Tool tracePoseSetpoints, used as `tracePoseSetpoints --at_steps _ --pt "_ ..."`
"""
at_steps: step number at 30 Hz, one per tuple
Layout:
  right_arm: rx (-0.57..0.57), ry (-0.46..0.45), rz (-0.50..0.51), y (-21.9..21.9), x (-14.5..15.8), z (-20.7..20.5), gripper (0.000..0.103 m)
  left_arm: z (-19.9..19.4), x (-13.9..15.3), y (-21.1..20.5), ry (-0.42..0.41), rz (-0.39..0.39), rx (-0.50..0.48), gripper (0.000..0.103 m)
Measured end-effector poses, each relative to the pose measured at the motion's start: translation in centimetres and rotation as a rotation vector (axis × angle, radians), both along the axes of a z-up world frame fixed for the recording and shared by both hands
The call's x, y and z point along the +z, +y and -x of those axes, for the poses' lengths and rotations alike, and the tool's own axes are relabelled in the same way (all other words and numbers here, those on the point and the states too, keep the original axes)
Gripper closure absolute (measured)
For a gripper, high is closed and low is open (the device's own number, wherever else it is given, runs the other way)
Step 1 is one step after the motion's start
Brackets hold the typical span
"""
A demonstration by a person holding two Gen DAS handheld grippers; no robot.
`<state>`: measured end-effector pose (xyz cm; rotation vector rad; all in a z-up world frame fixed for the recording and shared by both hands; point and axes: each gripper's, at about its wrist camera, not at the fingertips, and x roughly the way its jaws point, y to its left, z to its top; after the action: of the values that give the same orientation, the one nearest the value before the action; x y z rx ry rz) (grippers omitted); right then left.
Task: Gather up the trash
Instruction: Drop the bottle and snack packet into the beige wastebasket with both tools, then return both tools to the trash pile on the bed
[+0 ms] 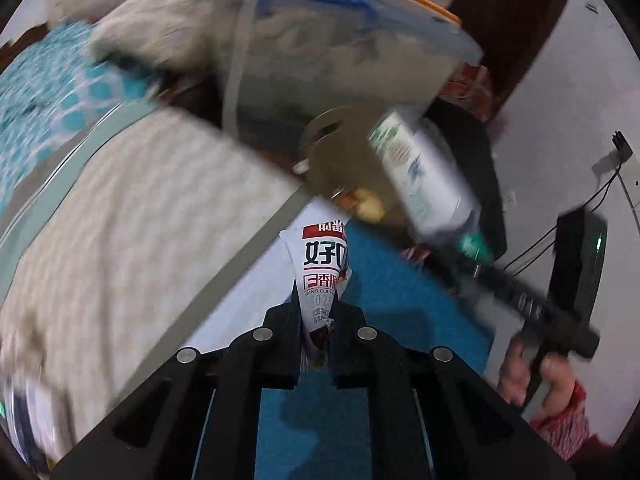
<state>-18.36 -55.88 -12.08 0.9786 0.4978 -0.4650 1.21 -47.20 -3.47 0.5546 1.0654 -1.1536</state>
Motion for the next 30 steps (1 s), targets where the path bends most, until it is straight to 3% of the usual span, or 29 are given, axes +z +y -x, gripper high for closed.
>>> tracePoseSetpoints --at_steps 2,5,7,8,10,12,16,22,30 --pt "-0.019 -0.026 -0.076 -1.3 -0.8 0.5 0.06 0.1 -0.4 -3.8 0.027 -0.006 -0.024 0.09" --pt "-0.034 -0.05 -0.133 -2.5 -1.4 0.6 0.06 0.0 -1.9 -8.9 0.044 -0.037 -0.03 0.077" --pt "-0.052 -0.056 -0.151 -3.2 -1.5 0.2 0.057 0.1 -3.2 -11.3 0.042 -0.066 -0.027 0.052" --pt "-0.06 -0.061 -0.158 -3.5 -1.6 0.0 0.051 0.0 -3.7 -12.0 0.032 -0.074 -0.017 0.033" --pt "-0.071 -0.07 -0.141 -3.8 -1.3 -0.4 0.043 -0.1 -3.9 -12.9 0.017 -0.067 -0.004 0.031" --pt "-0.083 -0.07 -0.091 -3.7 -0.4 -0.4 0.043 -0.4 -3.5 -12.8 0.015 -0.057 0.012 0.031" --pt "-0.109 -0.103 0.001 -2.2 1.4 0.3 0.043 0.0 -0.7 -9.1 -0.004 0.035 0.007 0.031" --pt "-0.031 -0.125 0.073 3.4 2.5 -0.3 0.043 0.8 1.1 1.4 0.004 0.143 0.017 0.027" --pt "0.135 -0.115 0.098 11.8 3.1 -4.1 0.043 0.0 0.0 16.7 -0.102 0.12 0.18 0.027"
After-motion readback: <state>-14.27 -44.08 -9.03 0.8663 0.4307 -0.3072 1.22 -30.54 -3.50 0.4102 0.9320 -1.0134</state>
